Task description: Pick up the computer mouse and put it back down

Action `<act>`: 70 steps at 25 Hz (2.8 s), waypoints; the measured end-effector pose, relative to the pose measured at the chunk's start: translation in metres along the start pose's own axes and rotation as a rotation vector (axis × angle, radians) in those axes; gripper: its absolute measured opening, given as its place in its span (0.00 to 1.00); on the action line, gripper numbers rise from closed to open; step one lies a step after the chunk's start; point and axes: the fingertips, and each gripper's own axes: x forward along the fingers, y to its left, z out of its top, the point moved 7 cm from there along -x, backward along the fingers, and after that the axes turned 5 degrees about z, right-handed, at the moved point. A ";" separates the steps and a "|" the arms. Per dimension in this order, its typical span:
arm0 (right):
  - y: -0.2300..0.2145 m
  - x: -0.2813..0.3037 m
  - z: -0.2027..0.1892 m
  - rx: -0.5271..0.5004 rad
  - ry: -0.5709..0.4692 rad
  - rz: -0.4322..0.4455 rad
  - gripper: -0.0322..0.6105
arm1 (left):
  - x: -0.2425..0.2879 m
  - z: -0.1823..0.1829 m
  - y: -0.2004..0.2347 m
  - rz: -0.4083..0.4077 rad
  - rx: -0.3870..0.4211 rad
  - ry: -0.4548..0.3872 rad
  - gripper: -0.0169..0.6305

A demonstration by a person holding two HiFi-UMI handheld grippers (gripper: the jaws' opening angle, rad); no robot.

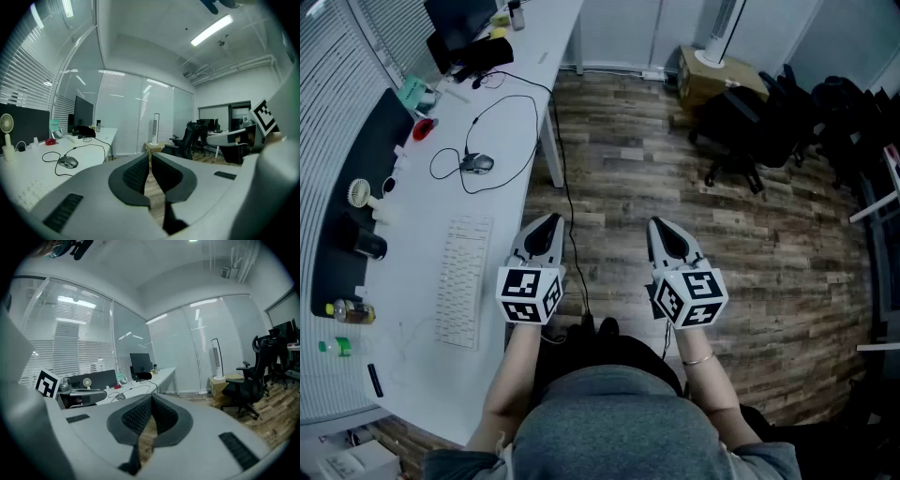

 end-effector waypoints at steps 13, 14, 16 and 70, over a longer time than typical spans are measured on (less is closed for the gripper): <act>-0.019 -0.007 0.004 0.035 -0.049 0.042 0.08 | 0.003 0.002 -0.019 0.031 0.013 -0.005 0.08; -0.019 -0.006 0.004 0.036 -0.046 0.050 0.14 | 0.003 0.002 -0.019 0.036 0.012 -0.006 0.08; -0.021 -0.003 0.004 0.039 -0.037 0.060 0.16 | 0.003 0.002 -0.018 0.043 0.011 -0.005 0.08; 0.047 0.438 0.052 -0.065 0.268 0.620 0.46 | 0.155 0.012 0.268 0.507 -0.208 0.030 0.08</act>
